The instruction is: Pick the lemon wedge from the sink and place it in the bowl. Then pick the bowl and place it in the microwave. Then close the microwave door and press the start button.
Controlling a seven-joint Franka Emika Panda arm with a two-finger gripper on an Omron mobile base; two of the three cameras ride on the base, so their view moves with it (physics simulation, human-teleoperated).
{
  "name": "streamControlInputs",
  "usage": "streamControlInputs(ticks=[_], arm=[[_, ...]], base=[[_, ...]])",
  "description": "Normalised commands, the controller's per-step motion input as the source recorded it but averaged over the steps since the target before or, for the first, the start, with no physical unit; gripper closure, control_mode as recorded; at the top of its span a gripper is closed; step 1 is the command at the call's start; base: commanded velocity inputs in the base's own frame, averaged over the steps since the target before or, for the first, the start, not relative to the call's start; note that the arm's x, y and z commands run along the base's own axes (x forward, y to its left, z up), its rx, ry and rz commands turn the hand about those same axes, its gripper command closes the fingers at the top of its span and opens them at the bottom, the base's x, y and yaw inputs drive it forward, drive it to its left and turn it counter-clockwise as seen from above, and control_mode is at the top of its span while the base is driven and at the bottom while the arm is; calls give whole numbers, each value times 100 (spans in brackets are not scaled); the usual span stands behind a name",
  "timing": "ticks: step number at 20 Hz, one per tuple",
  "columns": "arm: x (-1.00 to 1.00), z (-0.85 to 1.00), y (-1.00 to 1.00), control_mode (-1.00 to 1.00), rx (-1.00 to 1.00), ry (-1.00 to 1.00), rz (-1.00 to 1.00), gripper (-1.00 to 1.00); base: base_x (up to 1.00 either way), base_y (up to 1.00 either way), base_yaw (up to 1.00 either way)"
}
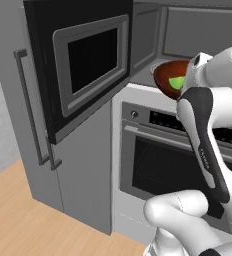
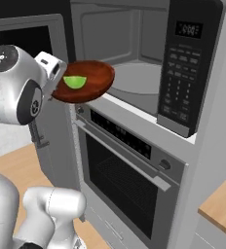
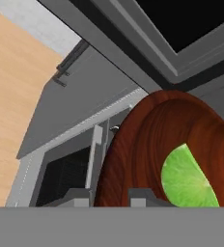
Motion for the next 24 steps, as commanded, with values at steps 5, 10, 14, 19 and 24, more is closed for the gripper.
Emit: streamControlInputs(ticks=[5, 10, 14, 19, 24], arm=[[12, 22, -9, -100, 0, -2, -16, 100], [34, 16, -30, -100, 0, 0, -6, 100], [46, 12, -35, -100, 0, 0, -3, 100], [45, 15, -43, -100, 1, 0, -2, 100], [47, 11, -51, -100, 2, 0, -1, 100]], base=[[0, 0, 0], [0, 0, 0], [0, 0, 0], [0, 0, 0], [0, 0, 0]])
